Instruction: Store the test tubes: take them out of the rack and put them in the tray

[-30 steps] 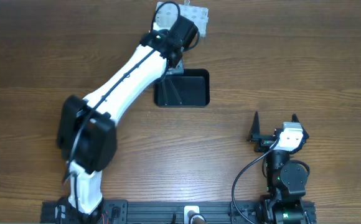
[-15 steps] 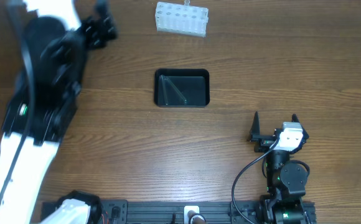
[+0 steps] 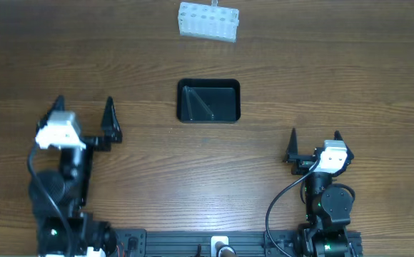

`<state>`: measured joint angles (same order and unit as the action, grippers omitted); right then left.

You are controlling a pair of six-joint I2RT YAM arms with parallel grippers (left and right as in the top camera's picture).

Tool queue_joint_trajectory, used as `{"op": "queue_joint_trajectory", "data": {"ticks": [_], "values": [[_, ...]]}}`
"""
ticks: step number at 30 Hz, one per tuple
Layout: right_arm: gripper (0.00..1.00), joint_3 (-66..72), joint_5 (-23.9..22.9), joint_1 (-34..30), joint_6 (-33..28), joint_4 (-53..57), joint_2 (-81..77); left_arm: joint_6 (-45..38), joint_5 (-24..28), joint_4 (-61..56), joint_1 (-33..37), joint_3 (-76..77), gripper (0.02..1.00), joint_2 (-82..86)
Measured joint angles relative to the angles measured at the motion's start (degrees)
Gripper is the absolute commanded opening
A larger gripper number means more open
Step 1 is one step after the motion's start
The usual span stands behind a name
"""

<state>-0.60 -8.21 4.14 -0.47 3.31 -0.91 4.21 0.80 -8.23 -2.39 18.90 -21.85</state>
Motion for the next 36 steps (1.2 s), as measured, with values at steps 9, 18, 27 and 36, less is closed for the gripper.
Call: {"op": "queue_joint_trajectory", "data": {"ticks": [9, 18, 27, 36], "values": [[0.991, 0.0, 0.0, 0.0, 0.0, 0.0, 0.0, -0.2, 4.2, 0.5, 0.2, -9.9, 1.000, 11.1], [0.991, 0.0, 0.0, 0.0, 0.0, 0.0, 0.0, -0.2, 5.0, 6.1, 0.2, -14.9, 1.000, 18.4], [0.991, 0.0, 0.0, 0.0, 0.0, 0.0, 0.0, -0.2, 5.0, 15.3, 0.3, -16.8, 1.000, 21.0], [0.991, 0.0, 0.0, 0.0, 0.0, 0.0, 0.0, -0.2, 5.0, 12.8, 0.8, -17.4, 1.000, 21.1]]}}
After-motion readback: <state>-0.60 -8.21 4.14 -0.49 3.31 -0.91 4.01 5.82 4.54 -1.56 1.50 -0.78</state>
